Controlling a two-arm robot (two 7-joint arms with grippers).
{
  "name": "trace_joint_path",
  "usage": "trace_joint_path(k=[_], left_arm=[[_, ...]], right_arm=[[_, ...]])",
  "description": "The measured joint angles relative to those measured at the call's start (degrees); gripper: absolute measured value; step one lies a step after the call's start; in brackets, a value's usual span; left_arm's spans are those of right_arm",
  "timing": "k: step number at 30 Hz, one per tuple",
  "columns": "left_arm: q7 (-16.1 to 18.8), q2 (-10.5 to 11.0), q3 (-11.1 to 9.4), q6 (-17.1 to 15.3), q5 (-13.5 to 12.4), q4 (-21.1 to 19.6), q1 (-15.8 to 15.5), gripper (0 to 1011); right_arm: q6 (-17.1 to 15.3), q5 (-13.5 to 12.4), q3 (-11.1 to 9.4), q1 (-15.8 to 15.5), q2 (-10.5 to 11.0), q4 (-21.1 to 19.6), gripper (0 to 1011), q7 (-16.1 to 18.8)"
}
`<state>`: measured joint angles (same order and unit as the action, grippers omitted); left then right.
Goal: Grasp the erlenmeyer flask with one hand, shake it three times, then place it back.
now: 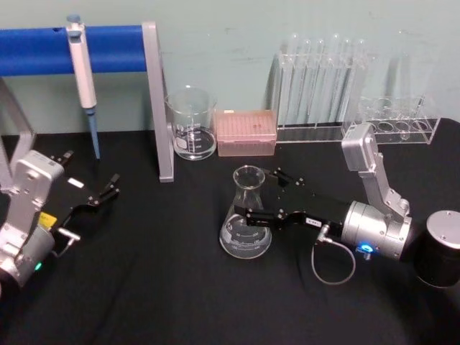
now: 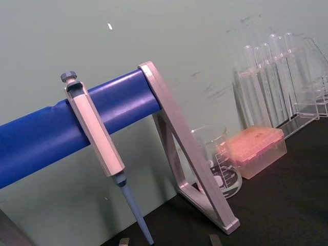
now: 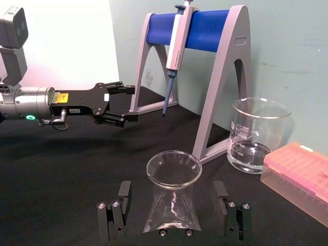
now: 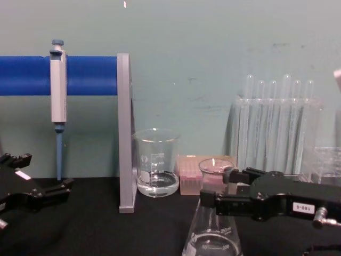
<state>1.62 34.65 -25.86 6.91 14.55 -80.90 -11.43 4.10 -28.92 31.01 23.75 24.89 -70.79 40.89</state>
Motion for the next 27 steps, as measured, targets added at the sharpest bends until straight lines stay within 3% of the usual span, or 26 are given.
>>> trace_joint_path(k=[27], left_arm=[[0.0,0.0,0.0,0.0,0.0,0.0,0.0,1001]], right_arm=[[-0.07,-0.17,0.66,1.64,-1.02,2.53,1000,0.96]])
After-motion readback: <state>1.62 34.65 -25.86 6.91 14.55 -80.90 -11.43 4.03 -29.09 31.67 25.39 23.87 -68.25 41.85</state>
